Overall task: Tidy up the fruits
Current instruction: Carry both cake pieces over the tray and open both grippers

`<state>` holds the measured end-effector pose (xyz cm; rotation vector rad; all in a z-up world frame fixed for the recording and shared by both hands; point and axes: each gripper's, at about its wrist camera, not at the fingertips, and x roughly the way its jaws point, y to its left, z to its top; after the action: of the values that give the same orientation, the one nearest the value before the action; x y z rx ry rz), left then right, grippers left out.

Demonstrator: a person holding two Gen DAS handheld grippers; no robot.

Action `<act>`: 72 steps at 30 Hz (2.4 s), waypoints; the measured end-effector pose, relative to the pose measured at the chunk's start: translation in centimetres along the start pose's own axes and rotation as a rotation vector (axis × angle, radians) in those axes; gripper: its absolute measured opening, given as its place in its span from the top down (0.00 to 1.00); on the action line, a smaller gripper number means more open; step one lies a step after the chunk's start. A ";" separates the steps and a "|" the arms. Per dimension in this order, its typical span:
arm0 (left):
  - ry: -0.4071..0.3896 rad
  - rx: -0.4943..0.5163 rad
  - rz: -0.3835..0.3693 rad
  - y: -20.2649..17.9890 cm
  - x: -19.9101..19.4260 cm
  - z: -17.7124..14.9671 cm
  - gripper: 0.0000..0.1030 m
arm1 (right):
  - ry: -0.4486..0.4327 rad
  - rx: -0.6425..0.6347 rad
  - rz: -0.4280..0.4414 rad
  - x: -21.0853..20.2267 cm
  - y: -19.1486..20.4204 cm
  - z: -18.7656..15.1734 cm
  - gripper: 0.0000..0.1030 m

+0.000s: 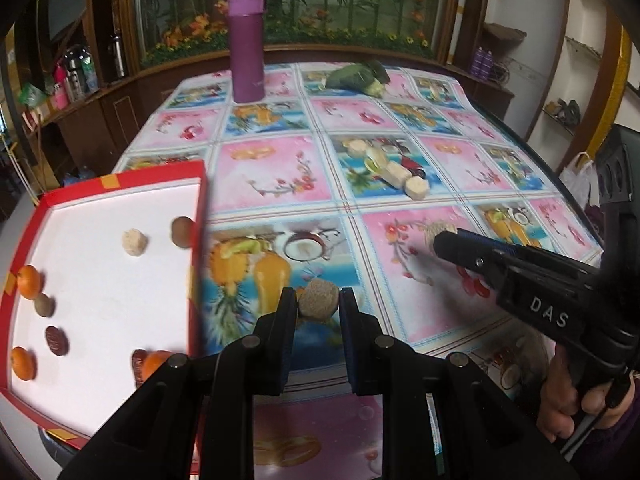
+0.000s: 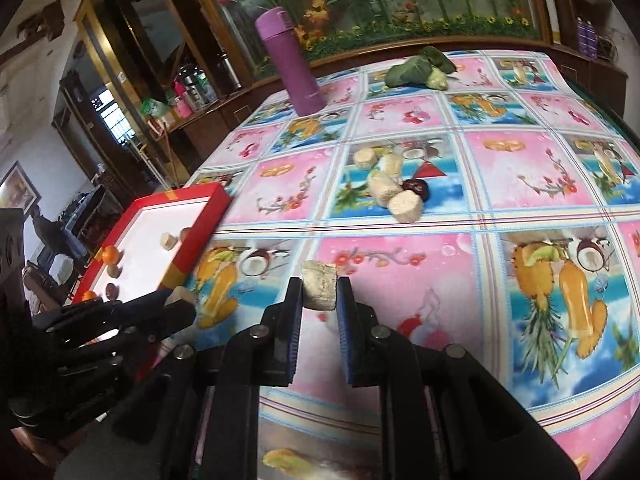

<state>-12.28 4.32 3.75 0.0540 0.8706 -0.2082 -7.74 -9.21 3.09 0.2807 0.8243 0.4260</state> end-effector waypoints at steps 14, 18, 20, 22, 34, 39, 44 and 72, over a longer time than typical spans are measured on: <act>-0.052 -0.022 0.022 1.5 -1.7 0.0 0.80 | 0.002 -0.056 0.012 -0.4 3.5 0.1 0.82; -0.065 -0.035 0.021 2.1 -2.2 -0.1 0.80 | 0.007 -0.070 0.012 -0.2 4.4 0.0 0.82; -0.071 -0.043 0.020 2.4 -2.5 -0.1 0.80 | 0.007 -0.077 0.011 -0.1 4.8 0.0 0.82; -0.078 -0.049 0.020 2.8 -2.8 -0.2 0.80 | 0.009 -0.083 0.014 -0.1 5.1 0.0 0.82; -0.128 -0.154 0.068 7.9 -6.0 -1.7 0.80 | 0.027 -0.131 0.048 0.4 8.0 -0.1 0.82; -0.146 -0.248 0.154 12.4 -7.0 -2.2 0.80 | 0.036 -0.186 0.107 1.2 11.1 0.6 0.82; -0.149 -0.303 0.215 15.2 -7.3 -2.6 0.80 | 0.054 -0.252 0.166 2.6 14.8 0.9 0.82; -0.020 -0.333 0.317 18.8 -3.5 -4.3 0.80 | 0.280 -0.229 0.164 12.6 19.4 0.5 0.81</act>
<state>-13.86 23.80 2.93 -0.1207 0.8553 0.2334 -4.70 13.71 3.07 0.0755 1.0190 0.7197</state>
